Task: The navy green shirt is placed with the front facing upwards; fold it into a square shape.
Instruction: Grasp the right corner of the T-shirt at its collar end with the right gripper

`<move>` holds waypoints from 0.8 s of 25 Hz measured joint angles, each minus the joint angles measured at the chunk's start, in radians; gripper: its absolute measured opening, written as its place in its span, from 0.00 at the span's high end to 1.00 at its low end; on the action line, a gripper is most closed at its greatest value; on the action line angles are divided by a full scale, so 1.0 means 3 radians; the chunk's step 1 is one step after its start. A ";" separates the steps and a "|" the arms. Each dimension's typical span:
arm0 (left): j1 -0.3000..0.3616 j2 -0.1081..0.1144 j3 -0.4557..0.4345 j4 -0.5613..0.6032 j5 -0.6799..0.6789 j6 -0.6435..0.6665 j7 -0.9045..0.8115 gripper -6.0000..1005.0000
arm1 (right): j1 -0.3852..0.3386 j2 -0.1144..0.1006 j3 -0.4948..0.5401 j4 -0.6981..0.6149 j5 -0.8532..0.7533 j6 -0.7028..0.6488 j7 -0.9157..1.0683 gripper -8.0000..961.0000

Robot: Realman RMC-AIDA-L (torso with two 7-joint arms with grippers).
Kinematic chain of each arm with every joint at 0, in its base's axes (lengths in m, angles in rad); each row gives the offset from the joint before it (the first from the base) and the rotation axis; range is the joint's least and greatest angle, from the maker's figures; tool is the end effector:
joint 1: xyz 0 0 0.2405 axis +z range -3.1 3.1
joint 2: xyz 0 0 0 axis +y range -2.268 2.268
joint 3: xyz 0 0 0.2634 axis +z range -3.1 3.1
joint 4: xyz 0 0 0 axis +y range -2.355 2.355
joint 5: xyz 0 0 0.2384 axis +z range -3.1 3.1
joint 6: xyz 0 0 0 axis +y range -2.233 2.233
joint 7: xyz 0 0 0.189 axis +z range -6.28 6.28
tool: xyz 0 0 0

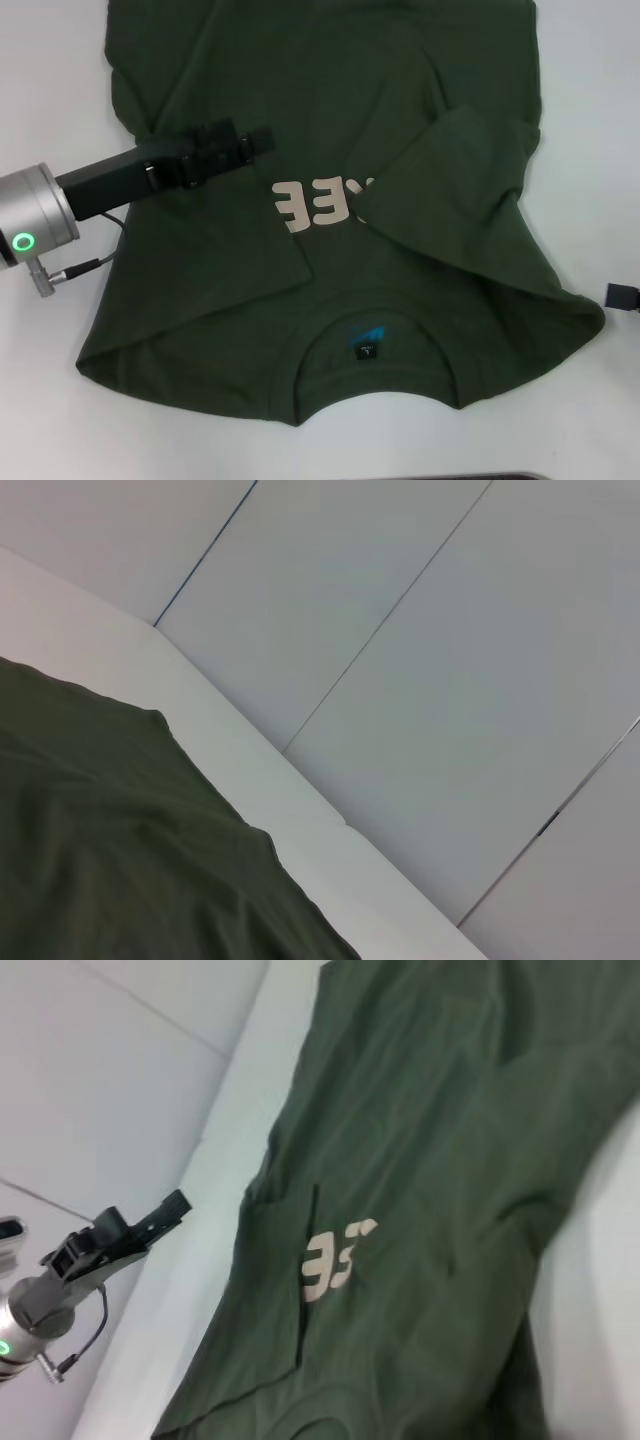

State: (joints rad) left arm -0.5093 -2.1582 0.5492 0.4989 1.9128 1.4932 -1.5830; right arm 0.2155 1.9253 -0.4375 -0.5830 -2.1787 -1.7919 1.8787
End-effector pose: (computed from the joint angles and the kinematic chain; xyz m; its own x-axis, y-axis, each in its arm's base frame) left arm -0.2666 0.3615 -0.0760 0.4116 0.5951 0.6902 0.7602 -0.6420 0.1001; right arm 0.3984 0.2365 0.0291 0.1815 -0.8556 -0.4847 -0.9416 -0.2934 0.1654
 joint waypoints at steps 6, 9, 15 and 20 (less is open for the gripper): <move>-0.0019 0.0000 0.0000 -0.0024 -0.0006 -0.0026 0.0000 0.12 | -0.0012 -0.0043 0.0179 -0.0027 -0.0138 -0.0260 0.0058 0.32; -0.0033 0.0000 0.0000 -0.0040 0.0000 -0.0043 0.0001 0.12 | -0.0012 -0.0036 0.0192 -0.0033 -0.0144 -0.0359 0.0066 0.32; -0.0044 -0.0005 0.0000 -0.0043 -0.0013 -0.0044 0.0000 0.12 | 0.0037 0.0066 0.0178 0.0004 -0.0230 -0.0359 0.0062 0.32; -0.0056 -0.0005 0.0000 -0.0042 -0.0014 -0.0044 0.0007 0.12 | 0.0104 0.0198 0.0146 0.0006 -0.0234 -0.0328 0.0035 0.33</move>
State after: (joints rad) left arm -0.5260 -2.1597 0.5491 0.4861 1.9086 1.4800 -1.5810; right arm 0.2467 1.9845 -0.3936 -0.5813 -2.2489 -1.8904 1.8891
